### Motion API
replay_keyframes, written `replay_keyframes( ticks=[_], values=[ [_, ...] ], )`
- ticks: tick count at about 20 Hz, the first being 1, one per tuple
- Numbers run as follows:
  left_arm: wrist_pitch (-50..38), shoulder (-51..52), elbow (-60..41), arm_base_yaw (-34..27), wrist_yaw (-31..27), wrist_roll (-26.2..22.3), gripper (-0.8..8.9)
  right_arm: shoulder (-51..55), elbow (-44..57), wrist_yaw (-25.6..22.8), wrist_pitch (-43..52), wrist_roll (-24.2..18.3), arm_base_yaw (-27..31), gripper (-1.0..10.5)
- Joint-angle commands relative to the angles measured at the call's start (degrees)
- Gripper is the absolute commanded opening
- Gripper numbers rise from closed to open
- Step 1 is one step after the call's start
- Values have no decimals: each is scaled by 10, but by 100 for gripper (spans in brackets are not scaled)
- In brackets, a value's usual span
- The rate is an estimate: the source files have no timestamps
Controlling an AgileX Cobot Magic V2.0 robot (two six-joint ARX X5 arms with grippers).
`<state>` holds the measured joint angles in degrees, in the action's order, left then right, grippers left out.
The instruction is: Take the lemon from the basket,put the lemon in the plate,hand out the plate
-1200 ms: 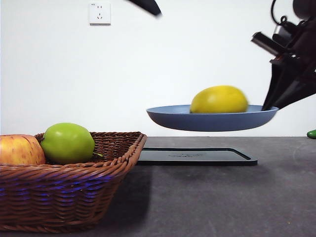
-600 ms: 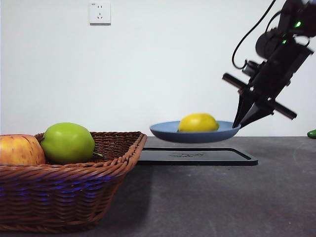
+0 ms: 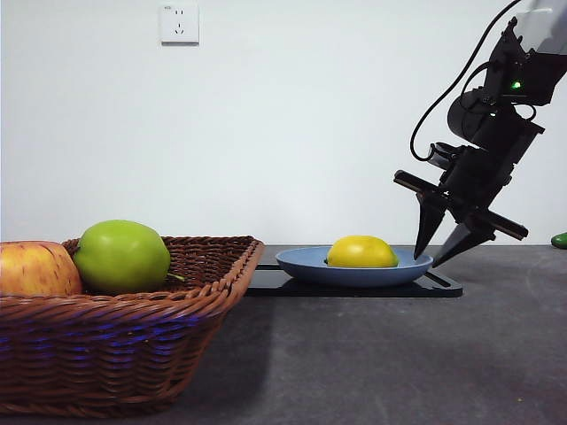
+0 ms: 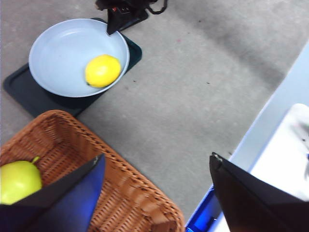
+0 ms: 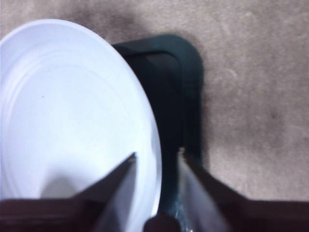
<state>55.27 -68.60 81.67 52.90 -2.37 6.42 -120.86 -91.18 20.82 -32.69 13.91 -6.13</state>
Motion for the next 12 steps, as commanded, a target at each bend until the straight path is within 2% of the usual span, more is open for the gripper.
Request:
replay_keyframes(
  ticks=[1,5,7,9,12],
  values=[
    [-2,-7,11,7,-28,-12,375,-3,-16,-1,-4,-13,-2,222],
    [-3,-7,11,6,-97,-31,352,67,-16,2,-56,-47,-2,218],
    [-5,-7,11,6,-138,-56,260,121,-16,2,-102,-66,-3,208],
    [-9,-7,11,6,-192,-82,154,180,-16,2,-160,-81,-3,147],
    [-19,-7,11,-6,-200,-112,12,265,-16,0,-252,-115,-8,41]
  ],
)
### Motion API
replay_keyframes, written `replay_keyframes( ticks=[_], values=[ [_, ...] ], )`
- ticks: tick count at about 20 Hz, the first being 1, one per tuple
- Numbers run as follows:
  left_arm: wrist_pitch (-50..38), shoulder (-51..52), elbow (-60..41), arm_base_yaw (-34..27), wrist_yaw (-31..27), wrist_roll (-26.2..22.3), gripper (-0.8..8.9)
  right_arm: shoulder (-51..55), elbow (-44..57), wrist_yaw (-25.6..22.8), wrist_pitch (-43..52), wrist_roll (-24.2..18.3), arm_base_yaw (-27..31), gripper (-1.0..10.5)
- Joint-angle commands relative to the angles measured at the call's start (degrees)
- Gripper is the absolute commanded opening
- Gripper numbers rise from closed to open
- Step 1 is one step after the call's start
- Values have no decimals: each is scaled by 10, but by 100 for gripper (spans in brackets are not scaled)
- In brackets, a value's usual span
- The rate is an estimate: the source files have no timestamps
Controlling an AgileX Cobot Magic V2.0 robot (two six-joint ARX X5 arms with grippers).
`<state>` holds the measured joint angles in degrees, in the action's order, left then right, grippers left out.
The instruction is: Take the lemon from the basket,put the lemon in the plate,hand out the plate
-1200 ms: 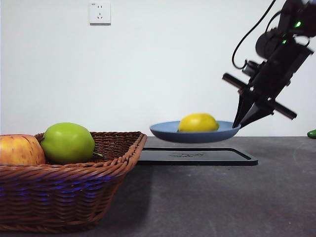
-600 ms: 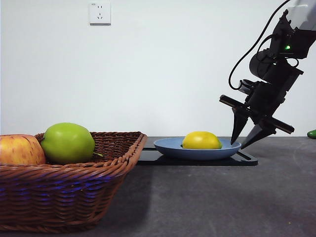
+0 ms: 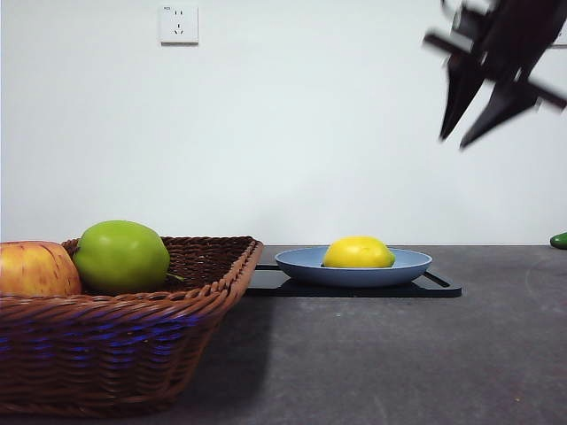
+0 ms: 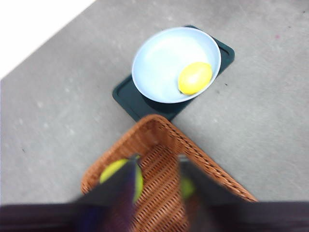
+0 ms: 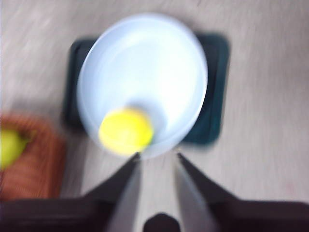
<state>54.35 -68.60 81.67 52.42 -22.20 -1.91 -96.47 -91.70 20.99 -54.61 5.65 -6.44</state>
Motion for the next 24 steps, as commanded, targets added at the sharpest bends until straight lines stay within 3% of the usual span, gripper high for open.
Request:
replay_keyframes(
  ticks=[1,3,5,7,10,18,21,24],
  values=[
    [-12,-7,11,-9,-2,-40,5,48,-11,-3,-54,-45,-7,5],
    [-17,-7,11,-32,0,-48,6,99,-10,-15,-73,-57,-18,2],
    [-15,-7,11,-63,7,-48,6,152,-5,-86,-70,-58,-45,2],
    [-10,-4,10,-101,55,-49,6,210,16,-166,-51,-55,-87,2],
    [-37,17,-15,-150,119,-52,6,298,83,-220,22,-44,-151,2],
    [-262,240,-321,-197,136,-30,6,530,386,-348,271,-31,-256,3],
    [-321,337,-448,-197,138,12,6,610,511,-365,354,-27,-272,3],
    [-358,389,-514,-197,162,24,6,654,581,-365,405,-26,-274,3]
  ],
)
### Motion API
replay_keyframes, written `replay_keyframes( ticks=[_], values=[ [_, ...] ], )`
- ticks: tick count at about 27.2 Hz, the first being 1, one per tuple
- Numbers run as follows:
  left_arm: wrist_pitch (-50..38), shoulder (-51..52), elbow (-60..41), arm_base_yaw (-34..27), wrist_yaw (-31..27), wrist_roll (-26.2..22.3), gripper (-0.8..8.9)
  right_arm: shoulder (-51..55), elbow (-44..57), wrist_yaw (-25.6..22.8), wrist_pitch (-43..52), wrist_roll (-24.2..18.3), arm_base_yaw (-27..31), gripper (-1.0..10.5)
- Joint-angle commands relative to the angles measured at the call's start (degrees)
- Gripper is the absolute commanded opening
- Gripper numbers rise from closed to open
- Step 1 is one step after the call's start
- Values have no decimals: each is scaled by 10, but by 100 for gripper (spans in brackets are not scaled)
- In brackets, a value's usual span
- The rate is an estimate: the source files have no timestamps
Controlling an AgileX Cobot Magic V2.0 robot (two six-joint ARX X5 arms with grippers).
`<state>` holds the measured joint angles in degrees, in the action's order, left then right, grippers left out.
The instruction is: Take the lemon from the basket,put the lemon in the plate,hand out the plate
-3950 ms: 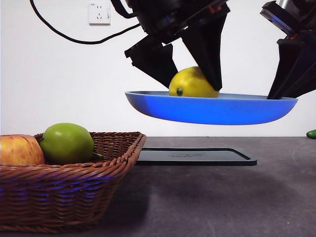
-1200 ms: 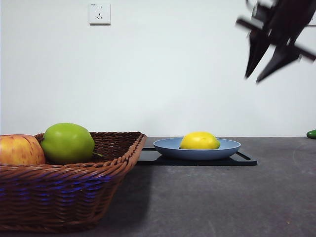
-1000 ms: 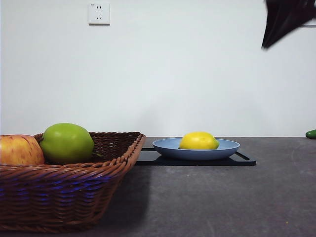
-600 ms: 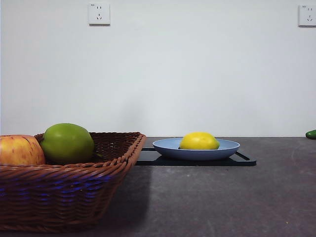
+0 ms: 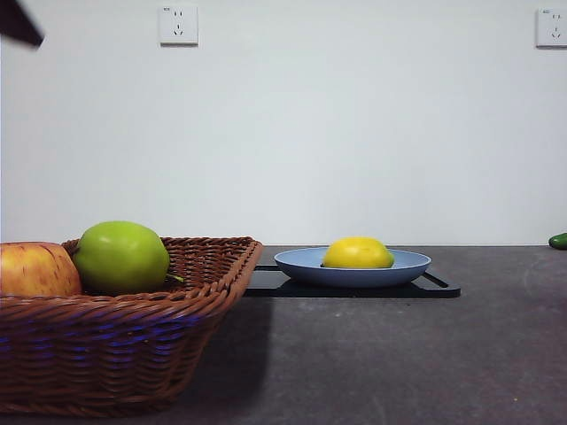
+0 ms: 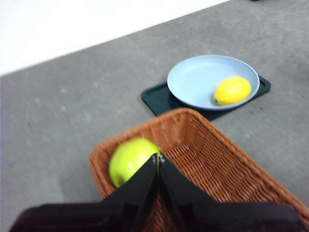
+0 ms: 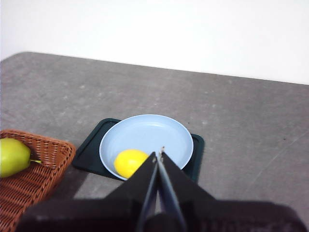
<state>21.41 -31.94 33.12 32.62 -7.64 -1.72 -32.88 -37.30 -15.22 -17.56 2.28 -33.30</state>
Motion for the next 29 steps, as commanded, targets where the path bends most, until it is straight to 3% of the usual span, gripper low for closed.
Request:
replay_keyframes(
  ticks=[1,5,19,22,25,29],
  values=[
    [-45,35,-45,1,22,22,6,28,55,-1,49,14,-5,3],
    [-61,45,-59,1,22,24,7,34,75,-2,58,63,-5,4],
    [-68,45,-59,1,19,23,9,34,75,-2,59,62,-5,3],
    [-47,60,-59,1,15,-2,9,34,75,-2,59,62,-5,3],
    [-2,120,-60,-29,-29,-17,9,36,75,-2,59,62,-5,3],
    [5,215,-89,-120,-28,27,9,37,75,-2,59,62,-5,3]
  ],
)
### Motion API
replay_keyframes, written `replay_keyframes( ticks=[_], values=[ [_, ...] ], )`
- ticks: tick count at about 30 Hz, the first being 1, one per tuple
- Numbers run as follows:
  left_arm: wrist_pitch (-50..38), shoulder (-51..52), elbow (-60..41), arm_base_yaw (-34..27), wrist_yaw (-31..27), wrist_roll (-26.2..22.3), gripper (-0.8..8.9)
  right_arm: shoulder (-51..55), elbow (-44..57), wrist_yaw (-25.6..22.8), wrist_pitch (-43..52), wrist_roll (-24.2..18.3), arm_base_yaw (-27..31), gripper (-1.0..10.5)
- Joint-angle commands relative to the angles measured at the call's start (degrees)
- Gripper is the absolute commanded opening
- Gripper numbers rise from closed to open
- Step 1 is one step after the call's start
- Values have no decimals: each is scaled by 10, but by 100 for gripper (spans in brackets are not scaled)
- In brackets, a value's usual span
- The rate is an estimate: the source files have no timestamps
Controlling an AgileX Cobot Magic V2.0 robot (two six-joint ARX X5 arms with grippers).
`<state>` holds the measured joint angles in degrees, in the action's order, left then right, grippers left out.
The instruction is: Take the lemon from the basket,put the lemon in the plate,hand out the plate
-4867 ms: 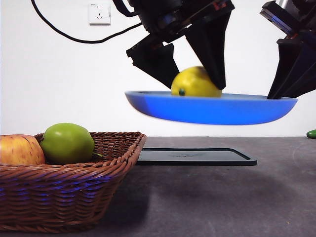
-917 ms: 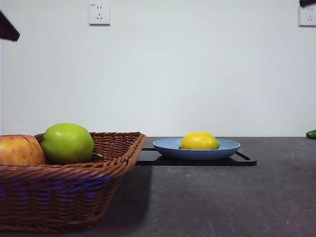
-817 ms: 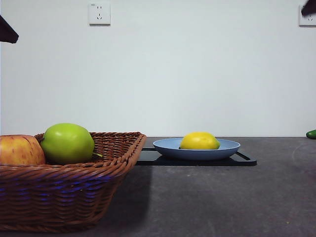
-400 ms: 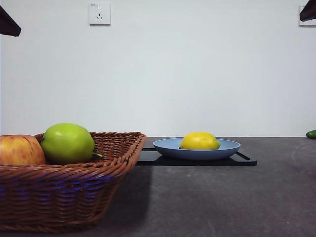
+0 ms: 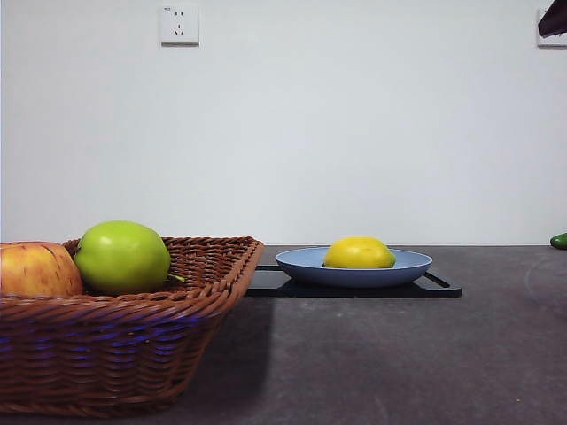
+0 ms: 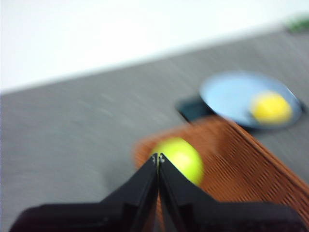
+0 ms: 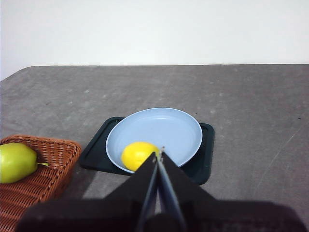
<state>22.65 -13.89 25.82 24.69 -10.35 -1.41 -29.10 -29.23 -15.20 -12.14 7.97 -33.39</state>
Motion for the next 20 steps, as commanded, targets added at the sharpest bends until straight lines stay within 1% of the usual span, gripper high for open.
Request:
replay_keyframes(
  ticks=[1,5,9,14,20],
  values=[
    [-18,54,-29,-64,-2,32,9,-1,-6,-2,5,5,-4,3],
    [-60,118,-97,-157,2,34,9,-1,-6,-2,5,5,-4,3],
    [-84,138,-163,-215,3,34,9,-1,-6,-2,5,5,-4,3],
    [-89,138,-217,-248,8,43,9,-1,-6,-2,5,5,-4,3],
    [-95,138,-244,-274,63,41,9,-1,-6,-2,5,5,-4,3]
  ],
)
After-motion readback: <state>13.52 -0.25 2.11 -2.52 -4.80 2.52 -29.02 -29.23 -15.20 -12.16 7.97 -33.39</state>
